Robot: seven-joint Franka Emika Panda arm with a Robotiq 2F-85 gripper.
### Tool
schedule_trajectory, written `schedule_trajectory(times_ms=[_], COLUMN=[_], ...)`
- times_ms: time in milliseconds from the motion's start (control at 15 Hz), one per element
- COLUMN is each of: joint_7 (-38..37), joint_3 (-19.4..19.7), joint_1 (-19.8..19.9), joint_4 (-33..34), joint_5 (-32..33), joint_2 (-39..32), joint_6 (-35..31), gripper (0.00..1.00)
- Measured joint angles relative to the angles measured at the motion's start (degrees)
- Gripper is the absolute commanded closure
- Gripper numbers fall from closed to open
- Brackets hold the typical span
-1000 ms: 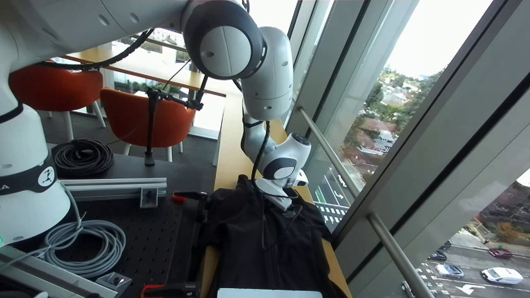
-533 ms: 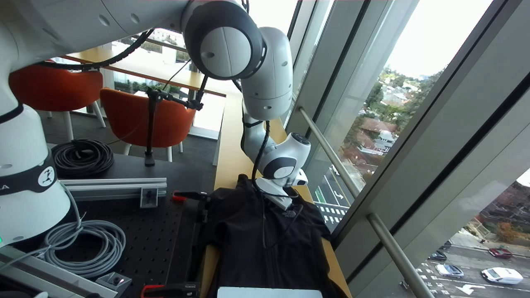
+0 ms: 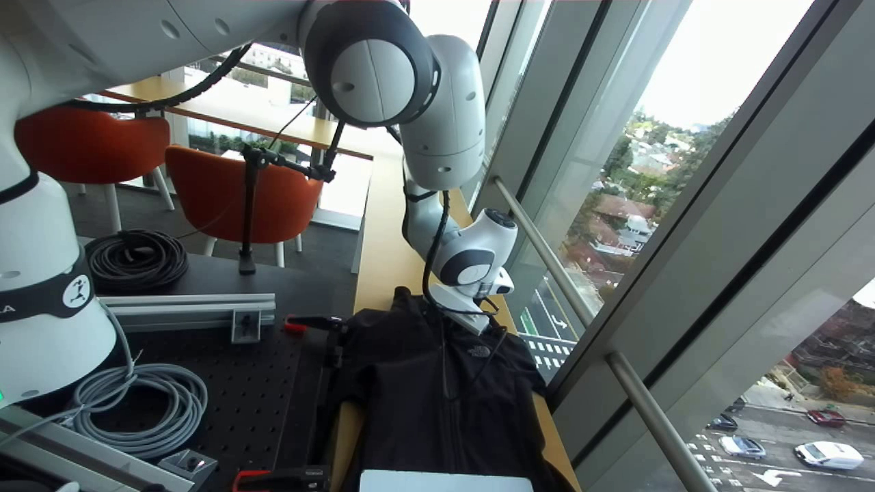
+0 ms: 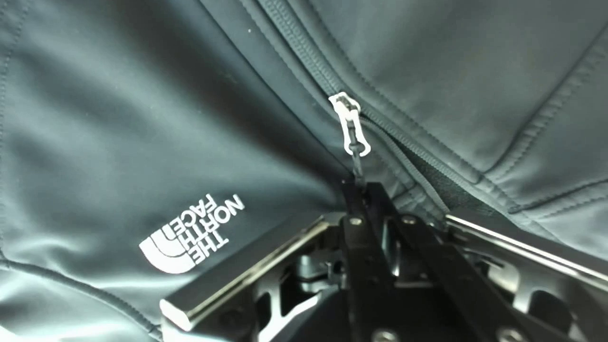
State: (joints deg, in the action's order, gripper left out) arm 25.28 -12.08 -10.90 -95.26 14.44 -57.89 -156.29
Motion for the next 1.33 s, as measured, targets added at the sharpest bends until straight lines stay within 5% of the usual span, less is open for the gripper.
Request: schedule_trajectory(times_ms=[1333], joint_7=[2.2], joint_3=[-3.7], joint_1=[-2.2], joint_4=[0.9], joint_5=[0.0], joint_2=[-0.9], joint_6=[0.0], gripper=[0.98])
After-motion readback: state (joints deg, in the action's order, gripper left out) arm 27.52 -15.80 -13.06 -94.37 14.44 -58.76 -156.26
